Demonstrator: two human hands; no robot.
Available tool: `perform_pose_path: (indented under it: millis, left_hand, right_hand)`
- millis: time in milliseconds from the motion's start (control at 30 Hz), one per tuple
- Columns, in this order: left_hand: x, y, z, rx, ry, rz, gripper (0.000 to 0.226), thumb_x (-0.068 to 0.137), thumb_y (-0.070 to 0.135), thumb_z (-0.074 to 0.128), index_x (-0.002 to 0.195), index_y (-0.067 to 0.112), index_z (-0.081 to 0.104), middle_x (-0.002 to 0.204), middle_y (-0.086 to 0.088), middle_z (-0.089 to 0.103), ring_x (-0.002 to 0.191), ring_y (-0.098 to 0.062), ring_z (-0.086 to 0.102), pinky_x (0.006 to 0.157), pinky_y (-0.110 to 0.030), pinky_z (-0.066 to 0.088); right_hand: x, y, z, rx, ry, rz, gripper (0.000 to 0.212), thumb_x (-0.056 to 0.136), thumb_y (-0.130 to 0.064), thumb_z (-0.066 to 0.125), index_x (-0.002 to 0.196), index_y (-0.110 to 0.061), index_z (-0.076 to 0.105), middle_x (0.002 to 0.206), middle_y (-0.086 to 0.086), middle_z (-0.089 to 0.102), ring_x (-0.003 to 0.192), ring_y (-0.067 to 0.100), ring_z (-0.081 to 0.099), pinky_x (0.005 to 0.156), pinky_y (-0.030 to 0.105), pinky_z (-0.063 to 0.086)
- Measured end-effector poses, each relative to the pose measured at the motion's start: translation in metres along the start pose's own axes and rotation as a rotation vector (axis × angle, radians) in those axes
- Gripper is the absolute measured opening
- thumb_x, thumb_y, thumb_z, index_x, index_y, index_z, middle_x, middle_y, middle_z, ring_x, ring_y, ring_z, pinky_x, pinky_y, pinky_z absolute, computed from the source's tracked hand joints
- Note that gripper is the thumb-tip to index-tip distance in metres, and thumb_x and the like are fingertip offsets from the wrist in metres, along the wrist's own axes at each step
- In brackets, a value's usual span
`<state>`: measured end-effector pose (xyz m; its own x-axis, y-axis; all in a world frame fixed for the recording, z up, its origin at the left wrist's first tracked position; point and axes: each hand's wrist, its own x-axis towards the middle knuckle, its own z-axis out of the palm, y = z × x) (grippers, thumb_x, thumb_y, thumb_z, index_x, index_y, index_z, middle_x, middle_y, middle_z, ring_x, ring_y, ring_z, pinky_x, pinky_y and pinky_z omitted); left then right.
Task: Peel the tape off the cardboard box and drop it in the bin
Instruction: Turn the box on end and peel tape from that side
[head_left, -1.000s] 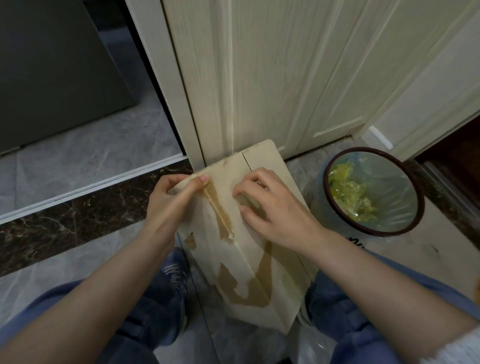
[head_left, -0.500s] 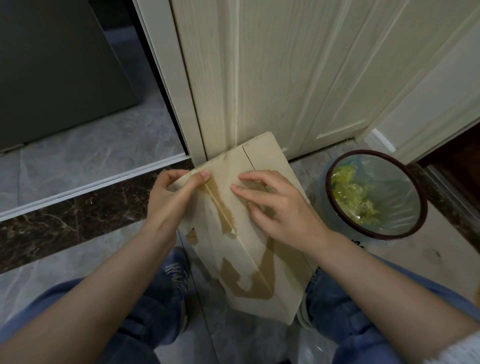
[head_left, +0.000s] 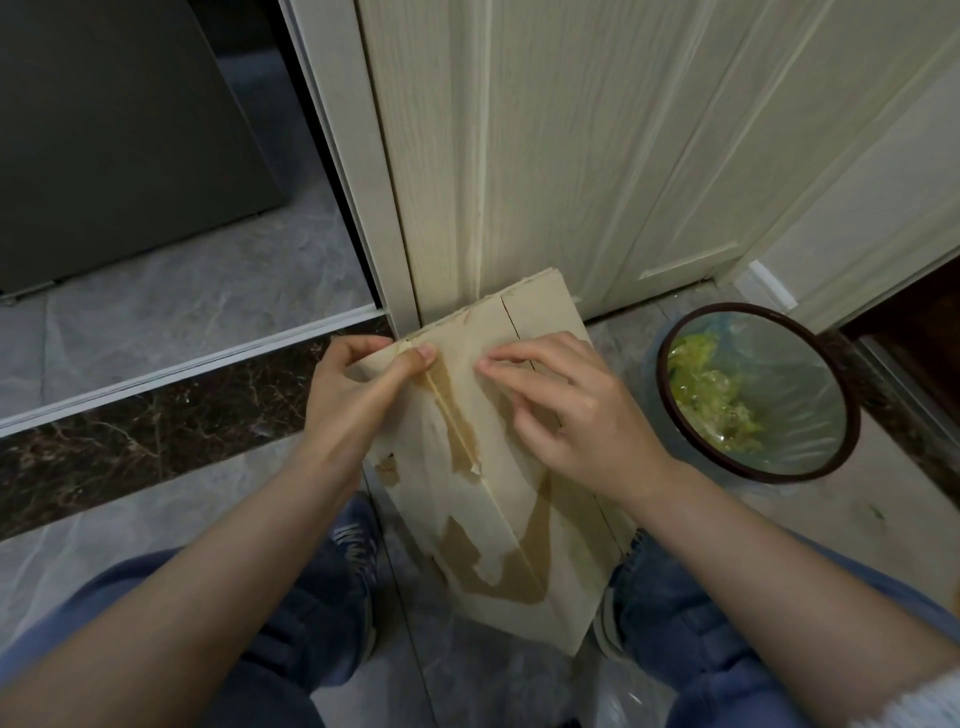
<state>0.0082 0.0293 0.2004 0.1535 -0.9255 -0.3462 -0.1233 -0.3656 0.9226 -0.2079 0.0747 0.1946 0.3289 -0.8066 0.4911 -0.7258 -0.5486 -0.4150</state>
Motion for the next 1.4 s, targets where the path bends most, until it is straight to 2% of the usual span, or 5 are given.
perform_pose_path:
  millis: [600,833,1033,1267,1400]
  left_hand:
    - [-0.0006,0.0004,-0.0009,-0.008,-0.034,-0.040,0.043,0.065,0.053,0.083,0.098,0.030,0.067,0.110,0.009,0.064,0.102,-0.008,0.056,0.080,-0.035,0.045]
    - [-0.0014,-0.0043,-0.0009,0.027,-0.026,-0.023,0.045,0.071,0.046,0.087,0.106,0.024,0.068,0.114,0.005,0.066,0.103,-0.009,0.059,0.078,-0.030,0.045]
    - [0.0012,-0.0037,-0.0025,-0.006,-0.004,-0.066,0.041,0.072,0.047,0.085,0.103,0.027,0.069,0.110,0.008,0.065,0.100,-0.007,0.058,0.078,-0.033,0.047]
    - [-0.0002,-0.0072,0.0000,0.005,0.015,-0.071,0.041,0.075,0.043,0.083,0.108,0.024,0.068,0.111,0.008,0.064,0.097,-0.007,0.057,0.073,-0.031,0.045]
    - [0.0015,-0.0064,-0.0009,-0.002,0.023,-0.082,0.039,0.076,0.044,0.083,0.107,0.026,0.067,0.111,0.008,0.064,0.097,-0.006,0.057,0.071,-0.030,0.044]
  right_hand:
    - [-0.0005,-0.0007,-0.0016,-0.102,-0.074,-0.033,0.048,0.083,-0.005,0.062,0.129,-0.018,0.068,0.136,0.009,0.059,0.112,0.024,0.057,0.090,0.043,0.046]
    - [0.0047,0.0017,-0.0026,-0.145,0.035,-0.005,0.021,0.081,-0.005,0.067,0.088,-0.019,0.081,0.105,0.002,0.067,0.089,0.023,0.057,0.074,0.041,0.042]
    - [-0.0006,0.0028,0.0011,-0.172,-0.093,-0.034,0.053,0.081,0.002,0.065,0.126,-0.024,0.070,0.117,0.005,0.063,0.098,0.023,0.056,0.080,0.041,0.043]
    - [0.0049,0.0031,0.0001,-0.162,0.001,0.010,0.027,0.077,0.005,0.070,0.086,-0.019,0.080,0.106,0.002,0.067,0.098,0.026,0.058,0.079,0.040,0.041]
    - [-0.0007,-0.0009,0.0009,-0.099,-0.099,0.077,0.048,0.078,0.004,0.061,0.119,-0.018,0.072,0.124,0.005,0.061,0.115,0.023,0.055,0.093,0.039,0.043]
